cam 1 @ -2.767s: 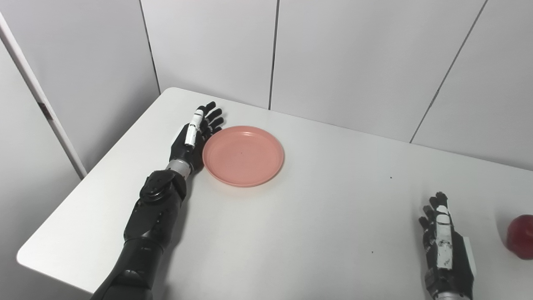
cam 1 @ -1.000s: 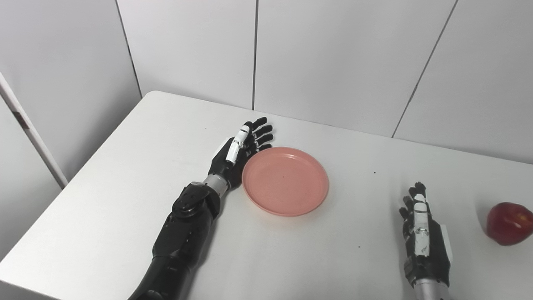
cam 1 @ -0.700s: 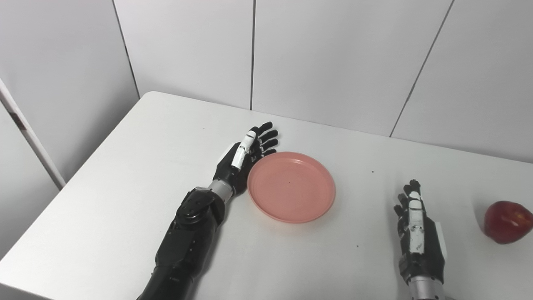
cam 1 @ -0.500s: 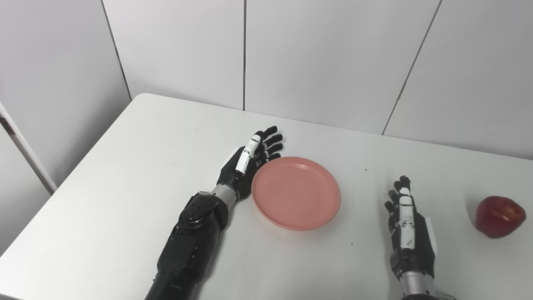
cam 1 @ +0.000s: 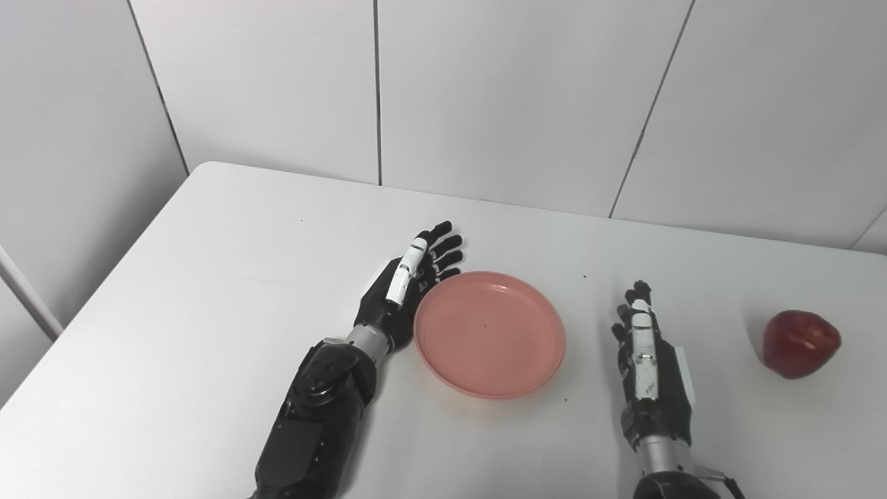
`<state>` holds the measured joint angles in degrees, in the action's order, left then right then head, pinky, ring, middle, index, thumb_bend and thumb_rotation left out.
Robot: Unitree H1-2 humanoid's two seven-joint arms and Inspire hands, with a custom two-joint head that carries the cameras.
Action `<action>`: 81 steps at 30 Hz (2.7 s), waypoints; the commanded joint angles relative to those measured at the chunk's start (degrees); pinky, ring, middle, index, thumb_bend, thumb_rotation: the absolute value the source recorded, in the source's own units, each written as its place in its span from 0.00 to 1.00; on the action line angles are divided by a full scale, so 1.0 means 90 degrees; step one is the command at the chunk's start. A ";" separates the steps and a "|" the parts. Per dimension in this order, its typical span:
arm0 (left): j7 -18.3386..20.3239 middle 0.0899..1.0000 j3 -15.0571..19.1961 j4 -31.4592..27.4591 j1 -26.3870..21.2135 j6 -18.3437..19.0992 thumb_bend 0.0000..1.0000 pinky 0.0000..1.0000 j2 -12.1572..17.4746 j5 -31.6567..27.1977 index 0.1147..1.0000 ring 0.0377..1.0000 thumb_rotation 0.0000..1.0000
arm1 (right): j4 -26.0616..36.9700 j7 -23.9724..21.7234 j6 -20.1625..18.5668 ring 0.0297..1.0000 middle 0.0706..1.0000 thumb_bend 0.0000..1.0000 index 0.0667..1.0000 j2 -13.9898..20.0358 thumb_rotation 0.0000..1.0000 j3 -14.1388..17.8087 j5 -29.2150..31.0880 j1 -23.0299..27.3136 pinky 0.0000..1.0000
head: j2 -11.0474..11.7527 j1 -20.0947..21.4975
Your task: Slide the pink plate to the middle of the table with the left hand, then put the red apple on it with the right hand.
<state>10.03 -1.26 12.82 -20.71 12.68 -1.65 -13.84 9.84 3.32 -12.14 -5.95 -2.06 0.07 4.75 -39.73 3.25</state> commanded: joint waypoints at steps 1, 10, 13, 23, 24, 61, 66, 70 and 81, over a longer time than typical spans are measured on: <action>-0.0101 0.92 -0.0091 0.0046 0.0208 0.0325 0.35 0.91 -0.0112 0.0119 0.90 0.92 1.00 | 0.0255 0.0077 -0.0027 1.00 1.00 0.24 1.00 -0.0086 1.00 -0.0058 -0.0143 0.0214 1.00 | -0.0026 0.0074; -0.0039 0.91 -0.0216 -0.0193 0.0392 0.0423 0.35 0.90 -0.0151 0.0144 0.89 0.91 1.00 | 0.0276 0.0081 -0.0180 1.00 1.00 0.25 1.00 -0.0158 1.00 -0.0115 -0.0318 0.0255 1.00 | -0.0141 0.0343; -0.0046 0.92 -0.0214 -0.0138 0.0401 0.0408 0.35 0.92 -0.0136 0.0145 0.91 0.92 1.00 | 0.0285 0.0128 -0.0214 1.00 1.00 0.25 1.00 -0.0230 1.00 -0.0084 -0.0303 0.0273 1.00 | -0.0154 0.0395; -0.0124 0.93 -0.0094 0.0025 0.0430 0.0286 0.35 0.92 -0.0176 0.0124 0.92 0.93 1.00 | 0.0278 0.0219 -0.0098 1.00 1.00 0.24 1.00 -0.0222 1.00 -0.0035 -0.0416 0.0324 1.00 | -0.0172 0.0643; -0.0130 0.93 -0.0093 0.0027 0.0434 0.0257 0.35 0.92 -0.0176 0.0145 0.92 0.93 1.00 | 0.0283 0.0235 -0.0064 1.00 1.00 0.25 1.00 -0.0203 1.00 -0.0028 -0.0441 0.0330 1.00 | -0.0159 0.0660; 0.0118 0.94 0.0133 0.0334 0.0562 -0.0679 0.32 0.97 -0.0129 0.0041 0.92 0.94 1.00 | 0.1929 0.0195 -0.1018 0.97 0.97 0.39 0.97 0.0683 1.00 0.0261 -0.1958 0.1136 0.96 | 0.0039 0.1800; 0.0147 0.93 0.0165 0.0413 0.0544 -0.0729 0.32 0.95 -0.0138 0.0007 0.91 0.93 1.00 | 0.2103 0.0194 -0.1158 0.96 0.96 0.40 0.97 0.0863 1.00 0.0370 -0.2144 0.1244 0.92 | 0.0092 0.1877; 0.0166 0.93 0.0174 0.0438 0.0550 -0.0761 0.32 0.95 -0.0142 -0.0011 0.91 0.93 1.00 | 0.2217 0.0068 -0.1348 0.96 0.97 0.44 0.98 0.1147 1.00 0.0379 -0.2446 0.1321 0.91 | 0.0157 0.1941; 0.0221 0.94 0.0196 0.0381 0.0612 -0.0721 0.34 0.94 -0.0111 -0.0108 0.92 0.94 1.00 | 0.2327 -0.0085 -0.1626 0.94 0.97 0.70 0.96 0.1696 0.91 0.0601 -0.3644 0.1285 0.87 | 0.0236 0.2114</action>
<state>12.68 0.27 14.64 -17.44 3.45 -2.91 -14.73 28.94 2.31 -26.82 8.31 2.39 -31.13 15.13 -37.62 22.32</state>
